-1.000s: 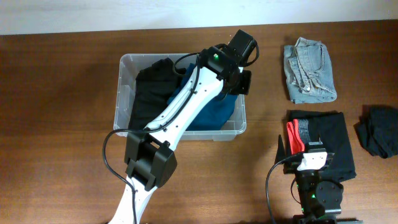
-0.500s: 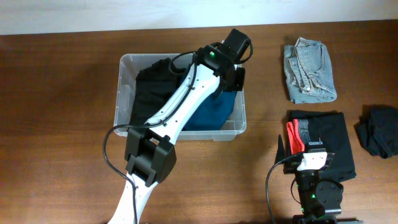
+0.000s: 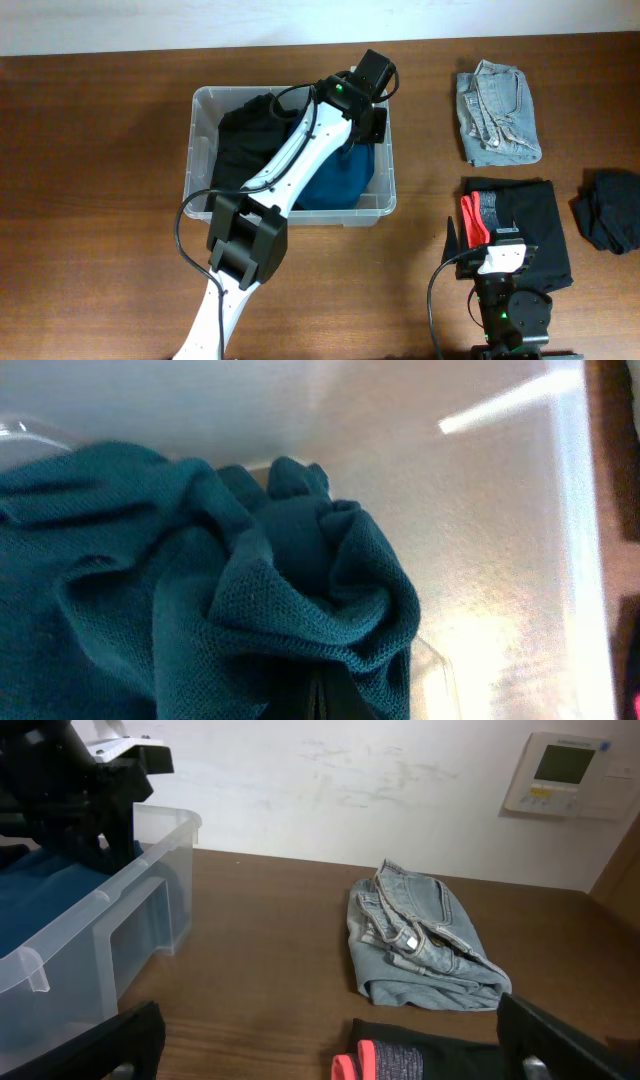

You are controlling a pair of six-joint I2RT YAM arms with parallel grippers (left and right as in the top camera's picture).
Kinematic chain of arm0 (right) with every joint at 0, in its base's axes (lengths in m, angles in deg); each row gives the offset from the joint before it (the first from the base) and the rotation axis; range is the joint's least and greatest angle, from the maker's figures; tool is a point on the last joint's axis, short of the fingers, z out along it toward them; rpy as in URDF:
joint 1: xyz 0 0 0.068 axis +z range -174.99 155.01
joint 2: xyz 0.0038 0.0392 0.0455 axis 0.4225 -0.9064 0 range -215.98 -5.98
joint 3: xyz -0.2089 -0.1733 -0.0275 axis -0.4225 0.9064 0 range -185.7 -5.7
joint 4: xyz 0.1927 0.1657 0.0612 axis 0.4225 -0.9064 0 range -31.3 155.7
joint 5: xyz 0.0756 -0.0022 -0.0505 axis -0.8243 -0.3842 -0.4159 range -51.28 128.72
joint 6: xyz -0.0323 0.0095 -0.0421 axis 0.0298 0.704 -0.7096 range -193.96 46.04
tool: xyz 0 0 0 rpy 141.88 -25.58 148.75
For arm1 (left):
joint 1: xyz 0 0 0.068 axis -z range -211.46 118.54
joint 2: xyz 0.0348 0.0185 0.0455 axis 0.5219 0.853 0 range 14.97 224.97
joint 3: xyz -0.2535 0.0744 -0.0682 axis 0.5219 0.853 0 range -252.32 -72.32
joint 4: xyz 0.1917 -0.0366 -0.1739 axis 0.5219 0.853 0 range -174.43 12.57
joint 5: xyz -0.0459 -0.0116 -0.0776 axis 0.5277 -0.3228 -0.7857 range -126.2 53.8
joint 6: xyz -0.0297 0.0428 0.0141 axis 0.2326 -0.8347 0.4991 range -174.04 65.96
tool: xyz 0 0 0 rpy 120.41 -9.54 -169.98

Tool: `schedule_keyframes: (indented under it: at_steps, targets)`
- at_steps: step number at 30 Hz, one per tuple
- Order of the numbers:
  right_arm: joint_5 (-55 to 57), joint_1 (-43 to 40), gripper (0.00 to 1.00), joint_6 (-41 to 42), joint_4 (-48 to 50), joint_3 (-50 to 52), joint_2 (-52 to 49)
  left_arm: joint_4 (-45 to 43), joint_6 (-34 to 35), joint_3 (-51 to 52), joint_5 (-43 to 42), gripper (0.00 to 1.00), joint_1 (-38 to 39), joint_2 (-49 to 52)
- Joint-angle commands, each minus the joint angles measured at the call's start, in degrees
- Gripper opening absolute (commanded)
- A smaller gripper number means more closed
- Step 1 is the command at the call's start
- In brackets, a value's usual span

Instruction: Pack container

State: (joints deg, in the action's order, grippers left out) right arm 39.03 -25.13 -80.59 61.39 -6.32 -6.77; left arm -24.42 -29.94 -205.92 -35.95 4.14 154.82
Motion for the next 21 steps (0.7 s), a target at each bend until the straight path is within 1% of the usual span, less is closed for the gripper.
schedule_keyframes:
  at_steps: [1, 3, 7, 11, 13, 16, 21]
  targets:
    - [0.33, -0.35, 0.98, -0.22, -0.33, 0.31, 0.59, -0.09, -0.17, 0.5, 5.81, 0.01, -0.94, 2.54]
    - [0.33, -0.35, 0.98, -0.22, -0.33, 0.31, 0.59, 0.0, -0.57, 0.28, 6.69, 0.02, -1.33, 2.54]
    - [0.33, -0.35, 0.98, -0.22, -0.31, 0.31, 0.59, 1.38, -1.88, -2.38, 6.67, 0.1, -1.73, 2.4]
    - [0.33, -0.35, 0.98, -0.22, -0.33, 0.31, 0.59, 4.24, -1.92, -7.65, 6.67, 0.11, -1.75, 1.81]
    - [0.33, -0.35, 0.98, -0.22, -0.33, 0.31, 0.59, 6.43, -3.43, -11.28, 6.69, 0.12, -1.75, 1.07]
    - [0.33, -0.35, 0.98, -0.22, -0.33, 0.31, 0.59, 10.71, -4.02, -15.72, 8.57, 0.12, -1.75, -0.79]
    - [0.33, -0.35, 0.98, -0.22, -0.33, 0.31, 0.59, 16.11, -4.0, -18.53, 9.64, 0.15, -1.79, -2.71]
